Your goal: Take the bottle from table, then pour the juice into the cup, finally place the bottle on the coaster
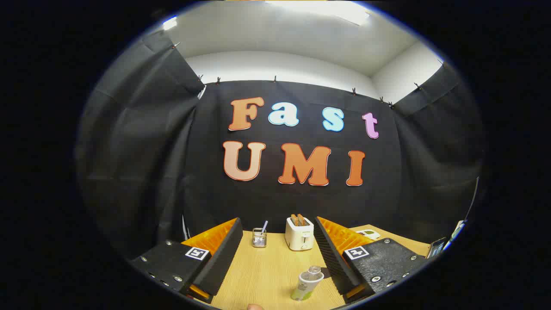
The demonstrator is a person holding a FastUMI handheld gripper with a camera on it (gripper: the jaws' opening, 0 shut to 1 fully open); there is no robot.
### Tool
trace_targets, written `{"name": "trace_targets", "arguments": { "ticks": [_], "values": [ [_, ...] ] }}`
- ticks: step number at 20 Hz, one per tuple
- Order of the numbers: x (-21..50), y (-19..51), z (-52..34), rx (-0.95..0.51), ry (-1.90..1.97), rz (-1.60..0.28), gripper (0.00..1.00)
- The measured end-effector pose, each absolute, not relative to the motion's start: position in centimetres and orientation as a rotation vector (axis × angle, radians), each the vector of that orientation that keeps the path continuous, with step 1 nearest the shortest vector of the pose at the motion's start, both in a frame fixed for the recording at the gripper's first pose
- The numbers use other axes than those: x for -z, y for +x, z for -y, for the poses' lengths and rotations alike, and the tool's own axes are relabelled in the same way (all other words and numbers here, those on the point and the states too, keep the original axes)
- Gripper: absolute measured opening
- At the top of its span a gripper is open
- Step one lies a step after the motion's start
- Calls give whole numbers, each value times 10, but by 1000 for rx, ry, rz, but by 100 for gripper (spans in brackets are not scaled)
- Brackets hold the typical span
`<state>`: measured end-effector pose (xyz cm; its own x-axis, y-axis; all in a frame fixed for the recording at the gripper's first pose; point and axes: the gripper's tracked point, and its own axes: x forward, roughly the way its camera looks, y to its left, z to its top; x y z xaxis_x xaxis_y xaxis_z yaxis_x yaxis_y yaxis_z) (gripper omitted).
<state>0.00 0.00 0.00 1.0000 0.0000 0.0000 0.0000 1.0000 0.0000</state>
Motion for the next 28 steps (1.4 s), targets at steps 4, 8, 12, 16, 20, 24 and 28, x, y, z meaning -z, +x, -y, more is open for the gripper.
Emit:
{"name": "trace_targets", "arguments": {
  "ticks": [4,8,12,16,20,24,28],
  "values": [
    [-4,1,16,49,-33,-6,98],
    [-9,-7,24,58,-12,8,98],
    [-4,-16,32,74,-71,-9,98],
    [13,-24,17,31,-68,-29,98],
    [23,-39,4,-25,-79,-59,98],
    [17,-45,10,-42,-46,-48,98],
    [21,-38,33,12,-41,-55,98]
  ]
}}
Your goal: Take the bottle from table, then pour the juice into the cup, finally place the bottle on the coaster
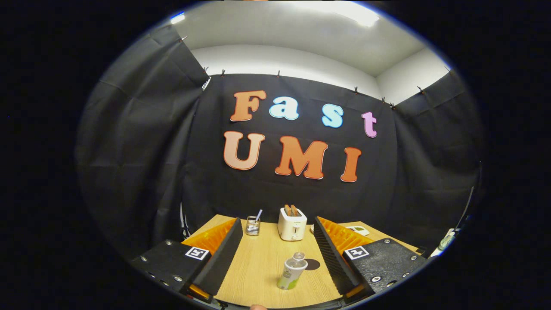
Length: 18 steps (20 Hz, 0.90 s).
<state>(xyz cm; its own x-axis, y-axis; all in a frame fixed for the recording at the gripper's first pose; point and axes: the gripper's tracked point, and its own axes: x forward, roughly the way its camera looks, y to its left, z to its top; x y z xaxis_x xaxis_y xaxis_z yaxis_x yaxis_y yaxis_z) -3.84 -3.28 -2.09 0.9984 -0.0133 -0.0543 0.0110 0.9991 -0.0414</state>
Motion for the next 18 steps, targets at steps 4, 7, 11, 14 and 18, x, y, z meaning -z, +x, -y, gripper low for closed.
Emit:
{"name": "trace_targets", "arguments": {
  "ticks": [4,7,11,14,18],
  "values": [
    [30,-12,50,74,-24,-58,98],
    [41,6,63,116,-55,-73,98],
    [55,15,68,120,-98,-117,98],
    [51,13,64,101,-90,-105,99],
    [50,4,61,74,-63,-102,98]
  ]
}}
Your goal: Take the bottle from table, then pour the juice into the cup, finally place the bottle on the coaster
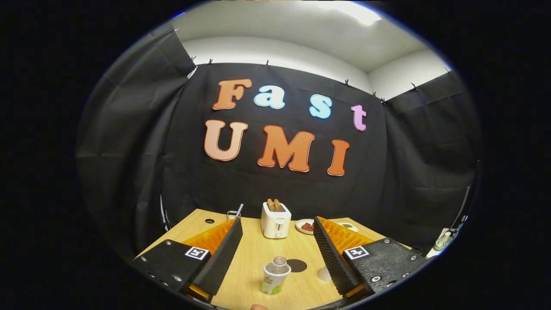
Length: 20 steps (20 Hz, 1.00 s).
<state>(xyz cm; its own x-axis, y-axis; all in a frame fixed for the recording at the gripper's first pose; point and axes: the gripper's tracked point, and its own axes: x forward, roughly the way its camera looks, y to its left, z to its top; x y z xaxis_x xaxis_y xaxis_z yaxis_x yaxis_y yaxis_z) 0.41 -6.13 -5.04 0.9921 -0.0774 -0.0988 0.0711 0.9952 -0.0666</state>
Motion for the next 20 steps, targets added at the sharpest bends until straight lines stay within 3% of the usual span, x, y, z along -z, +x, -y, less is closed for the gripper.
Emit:
{"name": "trace_targets", "arguments": {
  "ticks": [5,20],
  "values": [
    [59,-8,60,49,-32,-115,98],
    [195,18,105,41,15,-229,99]
  ]
}}
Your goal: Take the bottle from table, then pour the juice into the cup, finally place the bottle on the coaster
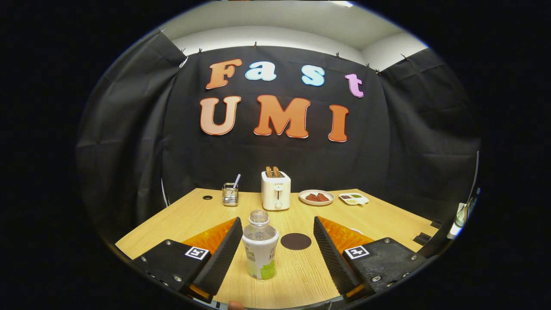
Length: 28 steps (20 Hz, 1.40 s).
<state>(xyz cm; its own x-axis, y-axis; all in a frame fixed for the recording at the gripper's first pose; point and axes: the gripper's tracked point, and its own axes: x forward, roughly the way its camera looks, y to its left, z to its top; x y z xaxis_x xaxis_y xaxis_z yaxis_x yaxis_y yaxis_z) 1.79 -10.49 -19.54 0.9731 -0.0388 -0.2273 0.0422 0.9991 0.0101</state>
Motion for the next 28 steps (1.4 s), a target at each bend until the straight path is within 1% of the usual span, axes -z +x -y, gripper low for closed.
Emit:
{"name": "trace_targets", "arguments": {
  "ticks": [13,18,20,24,25,28],
  "values": [
    [284,45,80,-32,-61,-354,99],
    [301,53,73,-44,-45,-380,98],
    [305,57,75,-32,-40,-382,95],
    [313,64,68,-45,-18,-374,85],
    [311,61,70,-32,-6,-363,70],
    [312,63,69,-12,1,-367,63]
  ]
}}
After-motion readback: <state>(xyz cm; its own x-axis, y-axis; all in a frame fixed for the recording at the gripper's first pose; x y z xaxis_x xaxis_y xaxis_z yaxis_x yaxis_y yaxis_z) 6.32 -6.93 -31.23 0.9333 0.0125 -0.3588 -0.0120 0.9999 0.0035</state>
